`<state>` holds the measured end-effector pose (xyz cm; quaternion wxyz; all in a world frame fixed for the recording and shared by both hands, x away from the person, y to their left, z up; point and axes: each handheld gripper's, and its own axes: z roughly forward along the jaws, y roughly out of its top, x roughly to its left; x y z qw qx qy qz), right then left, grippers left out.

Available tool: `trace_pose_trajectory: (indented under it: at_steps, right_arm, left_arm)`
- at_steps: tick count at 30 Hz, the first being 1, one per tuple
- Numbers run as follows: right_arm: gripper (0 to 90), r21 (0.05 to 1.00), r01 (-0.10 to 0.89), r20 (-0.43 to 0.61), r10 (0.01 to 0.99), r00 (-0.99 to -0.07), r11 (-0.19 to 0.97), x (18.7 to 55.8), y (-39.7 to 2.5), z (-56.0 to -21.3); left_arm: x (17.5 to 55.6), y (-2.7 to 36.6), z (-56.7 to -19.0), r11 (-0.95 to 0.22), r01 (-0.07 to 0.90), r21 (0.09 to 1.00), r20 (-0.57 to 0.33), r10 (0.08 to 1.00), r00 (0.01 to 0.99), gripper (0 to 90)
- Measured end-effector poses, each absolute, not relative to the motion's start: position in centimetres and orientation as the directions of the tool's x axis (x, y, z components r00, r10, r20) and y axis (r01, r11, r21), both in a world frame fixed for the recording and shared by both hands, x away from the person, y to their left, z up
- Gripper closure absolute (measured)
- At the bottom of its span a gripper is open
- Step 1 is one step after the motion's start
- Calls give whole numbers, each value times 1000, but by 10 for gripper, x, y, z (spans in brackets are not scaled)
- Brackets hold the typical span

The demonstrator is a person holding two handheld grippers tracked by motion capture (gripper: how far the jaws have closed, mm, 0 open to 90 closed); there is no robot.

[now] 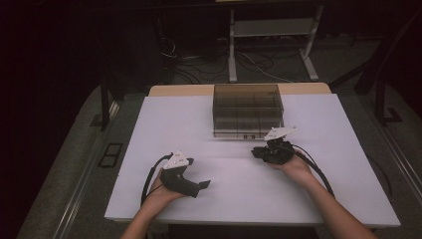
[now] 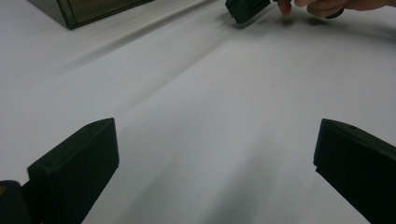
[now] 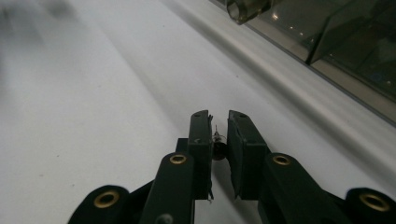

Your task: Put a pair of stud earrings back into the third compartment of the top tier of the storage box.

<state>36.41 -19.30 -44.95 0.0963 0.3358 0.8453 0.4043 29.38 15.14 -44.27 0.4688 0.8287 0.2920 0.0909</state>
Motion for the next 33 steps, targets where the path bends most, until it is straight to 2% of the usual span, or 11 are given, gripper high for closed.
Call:
trace_pose_trajectory:
  at_steps: [33]
  right_arm:
    - [787,774,475,138,622,-771,417,344,-218,-419]
  left_arm:
    - [295,151,-443,-398,399,826,-122,565,816,0]
